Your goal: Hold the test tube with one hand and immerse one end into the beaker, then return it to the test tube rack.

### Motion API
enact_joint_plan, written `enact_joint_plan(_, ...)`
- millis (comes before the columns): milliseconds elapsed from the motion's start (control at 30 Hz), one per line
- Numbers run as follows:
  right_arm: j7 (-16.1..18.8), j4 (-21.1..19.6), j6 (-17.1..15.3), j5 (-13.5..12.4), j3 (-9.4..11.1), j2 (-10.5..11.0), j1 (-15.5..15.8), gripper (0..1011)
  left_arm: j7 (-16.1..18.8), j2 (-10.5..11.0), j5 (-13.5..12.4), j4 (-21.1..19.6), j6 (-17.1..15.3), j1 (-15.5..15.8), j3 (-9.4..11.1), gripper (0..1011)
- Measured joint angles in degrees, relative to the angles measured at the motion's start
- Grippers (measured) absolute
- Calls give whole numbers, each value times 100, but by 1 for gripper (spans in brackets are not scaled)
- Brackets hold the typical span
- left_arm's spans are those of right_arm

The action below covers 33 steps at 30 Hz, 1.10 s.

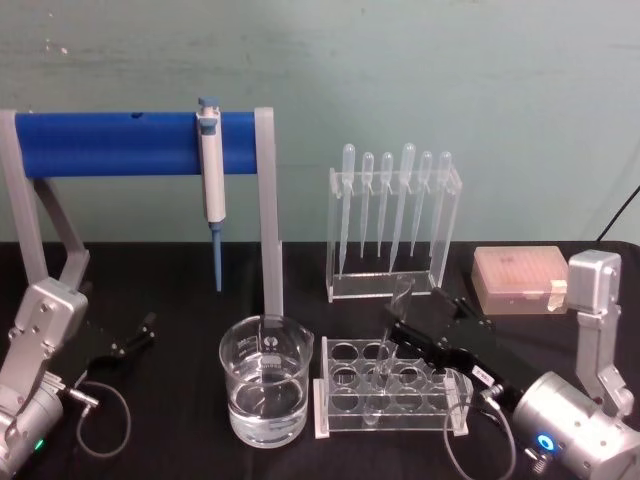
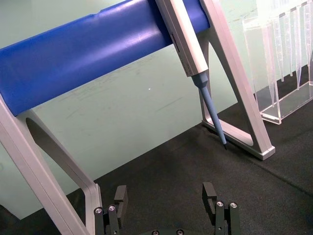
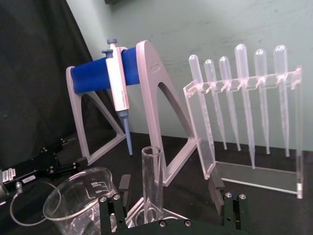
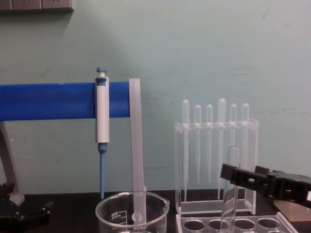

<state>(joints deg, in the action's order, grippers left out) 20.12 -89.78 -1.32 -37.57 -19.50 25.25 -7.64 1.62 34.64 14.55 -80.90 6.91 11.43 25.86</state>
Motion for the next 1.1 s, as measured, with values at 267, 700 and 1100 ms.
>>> enact_joint_plan(267, 107, 235, -171, 19, -100, -163, -236, 1002, 0, 0, 0, 0, 0, 0, 0, 1000)
enact_joint_plan(700, 209, 375, -216, 63, -180, -267, -385, 862, 0, 0, 0, 0, 0, 0, 0, 1000)
enact_joint_plan(1100, 214, 326, -199, 72, -181, -286, -381, 477, 0, 0, 0, 0, 0, 0, 0, 1000)
